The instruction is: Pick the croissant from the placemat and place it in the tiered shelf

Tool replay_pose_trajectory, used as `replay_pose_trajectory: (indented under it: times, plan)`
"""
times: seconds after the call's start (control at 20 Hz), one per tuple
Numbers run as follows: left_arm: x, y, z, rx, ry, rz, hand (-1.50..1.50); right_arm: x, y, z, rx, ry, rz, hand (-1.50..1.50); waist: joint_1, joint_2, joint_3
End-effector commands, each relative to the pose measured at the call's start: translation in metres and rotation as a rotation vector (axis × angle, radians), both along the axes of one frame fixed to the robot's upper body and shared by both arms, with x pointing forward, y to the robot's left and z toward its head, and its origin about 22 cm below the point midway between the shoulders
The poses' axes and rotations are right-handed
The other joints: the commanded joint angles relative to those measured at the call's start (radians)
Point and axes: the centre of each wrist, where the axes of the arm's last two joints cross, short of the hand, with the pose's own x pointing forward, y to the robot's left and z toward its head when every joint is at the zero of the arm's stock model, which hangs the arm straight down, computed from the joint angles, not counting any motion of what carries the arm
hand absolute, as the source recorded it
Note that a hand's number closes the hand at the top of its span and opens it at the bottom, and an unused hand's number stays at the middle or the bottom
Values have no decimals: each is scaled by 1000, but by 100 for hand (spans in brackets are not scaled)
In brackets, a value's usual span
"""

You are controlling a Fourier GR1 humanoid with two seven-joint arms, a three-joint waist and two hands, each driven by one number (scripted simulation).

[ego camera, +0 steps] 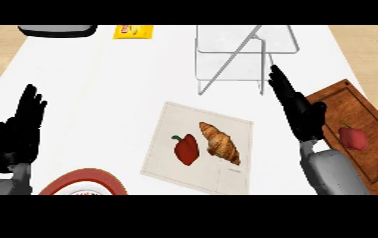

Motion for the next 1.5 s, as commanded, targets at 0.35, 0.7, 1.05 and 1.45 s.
replay_pose_trajectory:
  times: [0.35,0.7,1.05,1.45]
  plan:
    - [-4,-56,-44,-194,263,-264,0,35,-84,38,-495,-115,28,150,0,37,27]
    - [3,-48,-38,-215,307,-285,0,43,-112,-9,-198,-121,264,-150,14,21,31]
    - [-5,-41,-39,-215,314,-250,0,42,-121,47,-284,-55,550,-150,-8,10,29]
    - [-17,-23,-34,-227,329,-267,0,42,-35,95,-504,24,589,-150,-5,6,28]
